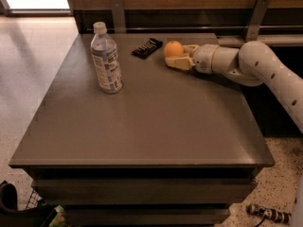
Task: Move orange near rxbar chocolate
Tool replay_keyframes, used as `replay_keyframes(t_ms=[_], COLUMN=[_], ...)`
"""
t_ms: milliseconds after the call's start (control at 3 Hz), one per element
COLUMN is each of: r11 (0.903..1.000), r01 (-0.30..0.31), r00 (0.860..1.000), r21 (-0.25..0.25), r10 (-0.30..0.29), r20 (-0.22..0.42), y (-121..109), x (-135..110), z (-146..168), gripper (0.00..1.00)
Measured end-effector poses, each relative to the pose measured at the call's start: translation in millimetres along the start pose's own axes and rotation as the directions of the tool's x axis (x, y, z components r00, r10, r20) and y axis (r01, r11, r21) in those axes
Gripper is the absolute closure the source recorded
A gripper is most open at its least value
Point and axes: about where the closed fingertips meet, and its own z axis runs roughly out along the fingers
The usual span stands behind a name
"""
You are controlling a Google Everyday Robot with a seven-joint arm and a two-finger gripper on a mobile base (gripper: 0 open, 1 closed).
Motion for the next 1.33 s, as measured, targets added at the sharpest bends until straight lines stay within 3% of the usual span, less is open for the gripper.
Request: replay_keyframes(t_ms=[1000,1333], r11=[0.9998,0.9998], r01=[-0.002,-0.002], r00=[1.000,1.000], r21=[-0.019,-0.019], r10=[0.002,0.002], r20=[0.001,0.001], y=[7.4,7.5], x=[-0.2,-0.2], z=[10.8,10.9], gripper=[0.00,0.00])
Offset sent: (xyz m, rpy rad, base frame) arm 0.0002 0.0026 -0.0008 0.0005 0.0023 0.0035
